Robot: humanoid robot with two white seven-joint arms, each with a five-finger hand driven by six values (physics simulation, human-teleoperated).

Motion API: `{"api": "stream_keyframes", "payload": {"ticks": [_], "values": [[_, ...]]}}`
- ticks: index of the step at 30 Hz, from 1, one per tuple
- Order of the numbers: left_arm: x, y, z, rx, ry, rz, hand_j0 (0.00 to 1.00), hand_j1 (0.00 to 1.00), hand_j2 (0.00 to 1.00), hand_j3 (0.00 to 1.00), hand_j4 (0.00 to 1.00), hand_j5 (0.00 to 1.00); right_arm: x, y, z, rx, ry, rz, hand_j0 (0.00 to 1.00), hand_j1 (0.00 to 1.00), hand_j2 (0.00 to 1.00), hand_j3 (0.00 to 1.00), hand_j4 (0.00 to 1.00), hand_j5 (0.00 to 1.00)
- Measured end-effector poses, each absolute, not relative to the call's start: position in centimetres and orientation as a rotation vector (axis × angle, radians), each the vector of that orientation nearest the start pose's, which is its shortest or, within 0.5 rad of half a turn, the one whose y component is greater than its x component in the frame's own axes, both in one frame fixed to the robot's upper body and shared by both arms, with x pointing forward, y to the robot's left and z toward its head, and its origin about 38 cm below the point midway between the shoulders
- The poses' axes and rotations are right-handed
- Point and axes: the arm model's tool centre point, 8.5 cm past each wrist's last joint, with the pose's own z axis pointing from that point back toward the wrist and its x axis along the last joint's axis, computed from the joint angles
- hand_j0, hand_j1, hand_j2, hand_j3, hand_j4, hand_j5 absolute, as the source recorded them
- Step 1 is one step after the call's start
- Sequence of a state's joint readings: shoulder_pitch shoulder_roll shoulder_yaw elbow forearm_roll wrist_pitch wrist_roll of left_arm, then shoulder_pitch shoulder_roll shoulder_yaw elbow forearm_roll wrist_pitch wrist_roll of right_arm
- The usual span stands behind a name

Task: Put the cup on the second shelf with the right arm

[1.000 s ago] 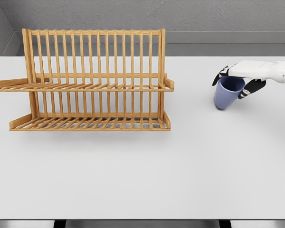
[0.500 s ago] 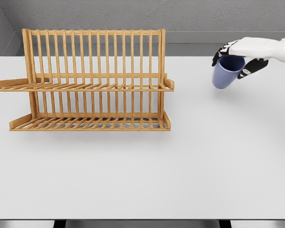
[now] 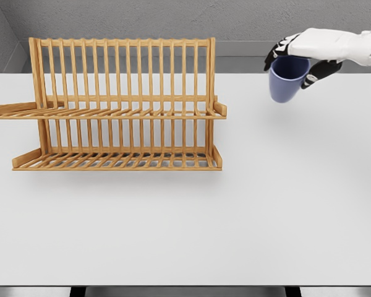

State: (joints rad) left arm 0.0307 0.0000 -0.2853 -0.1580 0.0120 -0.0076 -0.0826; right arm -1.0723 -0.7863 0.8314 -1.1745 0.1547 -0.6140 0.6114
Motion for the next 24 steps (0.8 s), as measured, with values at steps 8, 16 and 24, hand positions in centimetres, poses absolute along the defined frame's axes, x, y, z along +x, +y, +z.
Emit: {"api": "stream_keyframes", "payload": {"ticks": [8,16,24], "values": [[3.2,24.9,-26.4,-0.024,-0.11,-0.282,1.0,1.0,1.0,1.0,1.0,1.0,49.4,-28.4,33.0,-0.423,-1.529,2.076,0.67,0.67,0.67,0.67,0.67,0.67],[3.2,24.9,-26.4,-0.024,-0.11,-0.282,1.0,1.0,1.0,1.0,1.0,1.0,48.0,-24.8,34.6,-0.404,-1.619,2.162,0.67,0.67,0.67,0.67,0.67,0.67],[3.3,24.9,-26.4,-0.024,-0.112,-0.283,1.0,1.0,1.0,1.0,1.0,1.0,46.7,-21.4,35.7,-0.375,-1.704,2.236,0.67,0.67,0.67,0.67,0.67,0.67]]}}
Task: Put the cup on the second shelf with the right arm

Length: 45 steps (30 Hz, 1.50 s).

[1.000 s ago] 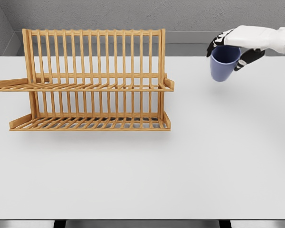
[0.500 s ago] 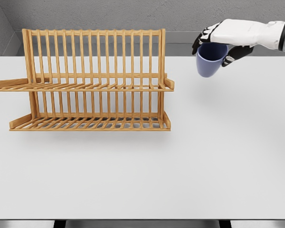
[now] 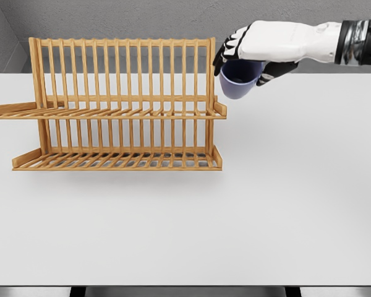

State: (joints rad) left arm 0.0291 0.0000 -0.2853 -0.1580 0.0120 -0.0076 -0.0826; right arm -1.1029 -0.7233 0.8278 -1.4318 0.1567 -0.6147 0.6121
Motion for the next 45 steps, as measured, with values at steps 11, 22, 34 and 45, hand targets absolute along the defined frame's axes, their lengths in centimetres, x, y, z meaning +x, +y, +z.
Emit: {"api": "stream_keyframes", "payload": {"ticks": [11,22,34,45], "values": [[3.2,24.9,-26.4,-0.024,-0.11,-0.283,1.0,1.0,1.0,1.0,1.0,1.0,45.3,-18.2,36.1,0.383,2.037,-2.641,0.67,0.67,0.67,0.67,0.67,0.67],[3.3,24.9,-26.4,-0.024,-0.112,-0.283,1.0,1.0,1.0,1.0,1.0,1.0,44.8,-17.5,34.4,0.341,1.997,-2.669,0.69,0.69,0.69,0.69,0.69,0.69],[3.3,24.9,-26.4,-0.024,-0.112,-0.283,1.0,1.0,1.0,1.0,1.0,1.0,44.9,-18.3,34.2,0.376,1.98,-2.688,1.0,1.0,1.0,1.0,1.0,1.0],[3.2,24.9,-26.4,-0.024,-0.111,-0.282,1.0,1.0,1.0,1.0,1.0,1.0,38.6,-42.3,21.1,0.753,2.591,-3.017,1.0,1.0,1.0,1.0,1.0,1.0]]}}
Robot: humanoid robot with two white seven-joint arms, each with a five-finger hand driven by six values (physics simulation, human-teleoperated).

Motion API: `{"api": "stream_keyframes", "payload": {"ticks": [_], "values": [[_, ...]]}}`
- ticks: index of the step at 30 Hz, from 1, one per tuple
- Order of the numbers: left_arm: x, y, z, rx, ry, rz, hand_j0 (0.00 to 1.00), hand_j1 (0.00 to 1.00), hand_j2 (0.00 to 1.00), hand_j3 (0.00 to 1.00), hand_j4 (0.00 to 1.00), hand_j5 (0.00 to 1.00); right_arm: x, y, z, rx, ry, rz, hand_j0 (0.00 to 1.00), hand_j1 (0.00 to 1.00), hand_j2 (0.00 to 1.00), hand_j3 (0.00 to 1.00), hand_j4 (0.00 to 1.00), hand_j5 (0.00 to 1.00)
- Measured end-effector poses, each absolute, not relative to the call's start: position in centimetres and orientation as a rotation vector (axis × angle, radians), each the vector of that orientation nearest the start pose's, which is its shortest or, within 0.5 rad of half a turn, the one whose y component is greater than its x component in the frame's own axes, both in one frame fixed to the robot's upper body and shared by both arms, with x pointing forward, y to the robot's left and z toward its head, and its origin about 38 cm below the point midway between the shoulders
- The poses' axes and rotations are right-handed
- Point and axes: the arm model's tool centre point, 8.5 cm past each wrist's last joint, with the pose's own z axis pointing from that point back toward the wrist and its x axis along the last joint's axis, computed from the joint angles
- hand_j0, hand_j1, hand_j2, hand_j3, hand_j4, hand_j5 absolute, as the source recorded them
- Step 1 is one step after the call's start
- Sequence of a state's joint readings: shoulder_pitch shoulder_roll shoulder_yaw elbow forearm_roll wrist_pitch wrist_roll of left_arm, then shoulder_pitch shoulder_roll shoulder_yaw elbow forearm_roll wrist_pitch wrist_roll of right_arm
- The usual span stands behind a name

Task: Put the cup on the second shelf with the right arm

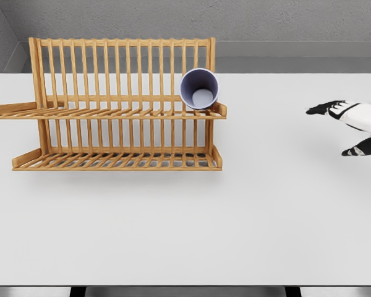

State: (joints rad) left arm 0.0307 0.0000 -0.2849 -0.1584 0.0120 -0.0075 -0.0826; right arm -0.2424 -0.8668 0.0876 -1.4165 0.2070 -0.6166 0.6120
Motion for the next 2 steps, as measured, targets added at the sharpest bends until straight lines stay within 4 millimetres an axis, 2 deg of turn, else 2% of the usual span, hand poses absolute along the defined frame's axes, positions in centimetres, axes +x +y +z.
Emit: {"api": "stream_keyframes", "payload": {"ticks": [2], "values": [[3.34,24.91,-26.36,-0.024,-0.112,-0.282,1.0,1.0,1.0,1.0,1.0,1.0,38.8,-42.6,21.17,-0.436,-1.479,1.6,1.0,1.0,1.0,1.0,1.0,1.0]]}}
